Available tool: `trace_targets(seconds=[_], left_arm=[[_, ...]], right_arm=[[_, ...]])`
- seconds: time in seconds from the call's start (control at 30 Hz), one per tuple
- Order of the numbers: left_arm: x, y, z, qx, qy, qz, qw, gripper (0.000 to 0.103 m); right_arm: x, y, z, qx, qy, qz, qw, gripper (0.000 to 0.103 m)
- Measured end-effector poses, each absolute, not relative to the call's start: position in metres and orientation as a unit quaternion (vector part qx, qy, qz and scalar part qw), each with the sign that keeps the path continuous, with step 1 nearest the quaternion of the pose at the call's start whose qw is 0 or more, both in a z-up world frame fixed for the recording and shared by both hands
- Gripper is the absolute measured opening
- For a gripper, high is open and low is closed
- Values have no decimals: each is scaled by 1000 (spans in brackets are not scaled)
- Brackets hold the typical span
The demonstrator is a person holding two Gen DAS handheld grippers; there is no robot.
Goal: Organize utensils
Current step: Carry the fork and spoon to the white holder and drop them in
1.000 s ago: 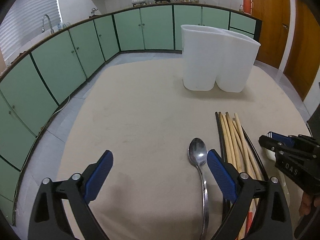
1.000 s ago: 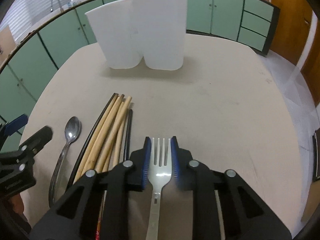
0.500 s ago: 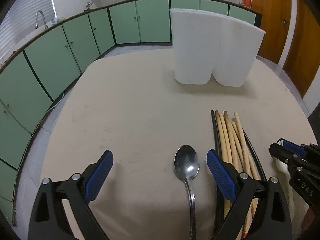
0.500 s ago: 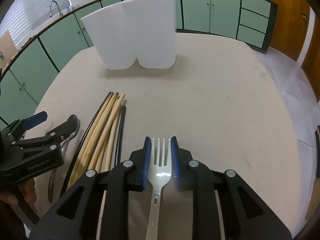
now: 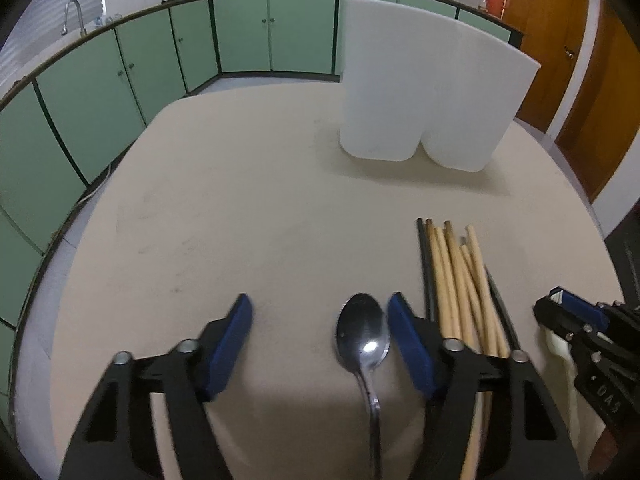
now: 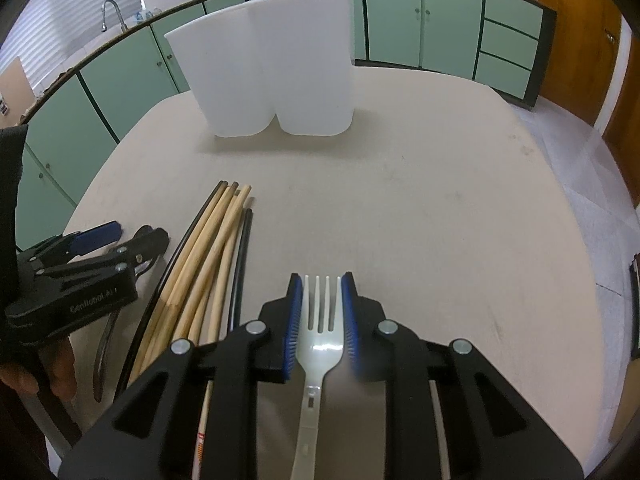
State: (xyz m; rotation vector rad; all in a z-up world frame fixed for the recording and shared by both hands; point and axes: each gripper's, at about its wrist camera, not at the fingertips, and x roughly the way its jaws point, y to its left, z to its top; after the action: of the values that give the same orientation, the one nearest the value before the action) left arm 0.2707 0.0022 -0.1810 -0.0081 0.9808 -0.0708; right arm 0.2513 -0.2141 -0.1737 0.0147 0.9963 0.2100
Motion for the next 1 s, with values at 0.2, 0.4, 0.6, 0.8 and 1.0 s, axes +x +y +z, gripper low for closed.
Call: trace_targets(seconds=[0.2, 0.4, 0.6, 0.8, 1.0], left_arm=[[264, -8, -181, -2, 463, -45, 885, 30], [259, -5, -178, -21, 455, -60, 888, 26], [239, 7, -152, -44, 385, -67, 919, 26], [225, 13, -120, -54, 316, -81, 944, 26], [218, 11, -95, -60, 264, -89, 959, 25]], right_arm=[[252, -210, -174, -8, 478, 100, 873, 20], [254, -213, -173, 2, 475, 109, 873, 19], [249, -225, -142, 20, 410, 128, 903, 19], [251, -234, -113, 43, 356, 163, 919, 19], [254, -239, -89, 48, 318, 179, 930, 19]])
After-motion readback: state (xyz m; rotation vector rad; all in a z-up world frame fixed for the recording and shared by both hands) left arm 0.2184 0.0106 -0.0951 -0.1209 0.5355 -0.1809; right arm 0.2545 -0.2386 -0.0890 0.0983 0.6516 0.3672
